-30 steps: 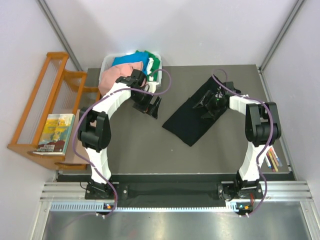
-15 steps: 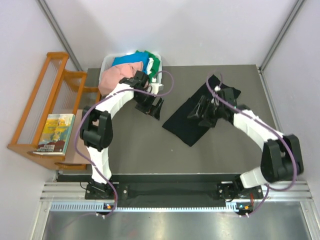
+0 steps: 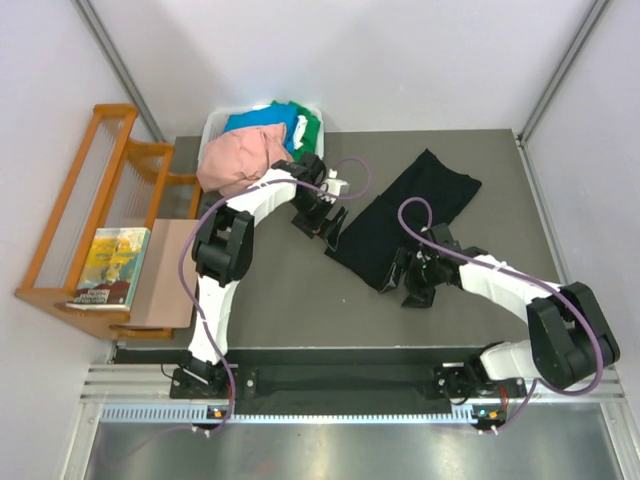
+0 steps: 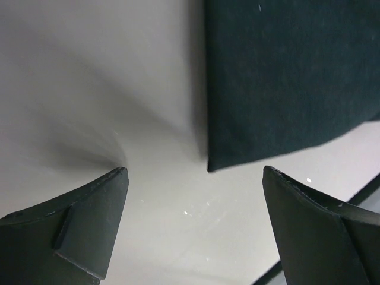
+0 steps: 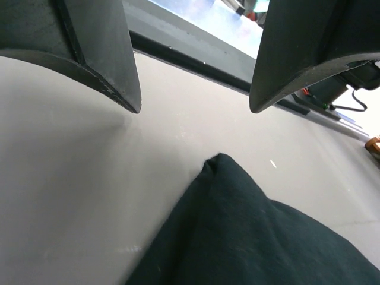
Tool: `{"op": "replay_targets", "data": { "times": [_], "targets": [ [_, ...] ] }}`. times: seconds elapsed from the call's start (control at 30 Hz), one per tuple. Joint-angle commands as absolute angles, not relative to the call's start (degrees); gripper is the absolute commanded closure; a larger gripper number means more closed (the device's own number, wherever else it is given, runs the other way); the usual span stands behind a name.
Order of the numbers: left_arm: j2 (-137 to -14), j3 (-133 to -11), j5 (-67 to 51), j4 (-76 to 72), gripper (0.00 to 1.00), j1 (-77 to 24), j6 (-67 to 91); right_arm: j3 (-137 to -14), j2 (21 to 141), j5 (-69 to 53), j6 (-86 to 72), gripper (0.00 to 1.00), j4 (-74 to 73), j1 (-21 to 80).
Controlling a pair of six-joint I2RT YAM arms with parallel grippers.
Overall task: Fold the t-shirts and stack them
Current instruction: Fold the tshirt
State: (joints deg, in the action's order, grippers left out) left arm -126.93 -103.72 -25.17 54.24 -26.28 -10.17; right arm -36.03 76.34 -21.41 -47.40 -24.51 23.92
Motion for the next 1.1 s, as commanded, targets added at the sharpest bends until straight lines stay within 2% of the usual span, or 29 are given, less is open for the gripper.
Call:
{"op": "replay_targets", "data": {
  "times": [0.0, 0.2, 0.3, 0.67, 1.07],
  "targets": [
    [-128.49, -108.36, -26.1, 53.88, 0.01, -26.02, -10.46, -40.25, 77.6, -19.6, -47.2, 0.27, -21.62, 24.7],
    [-129.03, -108.81, -27.77, 53.79, 0.01, -26.19, -9.32, -41.92, 81.65, -19.51, -47.46, 0.4, -19.25, 25.22],
    [-127.88, -106.54, -28.47, 52.3, 0.01, -26.45, -8.44, -42.27, 83.58, -19.51, -47.81, 0.43, -18.2, 25.75],
    [-125.33, -99.59, -29.18, 48.96, 0.02, -29.0, -7.3, -43.33, 87.54, -18.9, -48.87, 0.47, -15.73, 27.16],
    [-124.98, -97.22, -29.27, 47.46, 0.04, -30.5, -7.03, -45.97, 89.03, -18.46, -48.16, 0.51, -16.35, 27.16]
  ]
}}
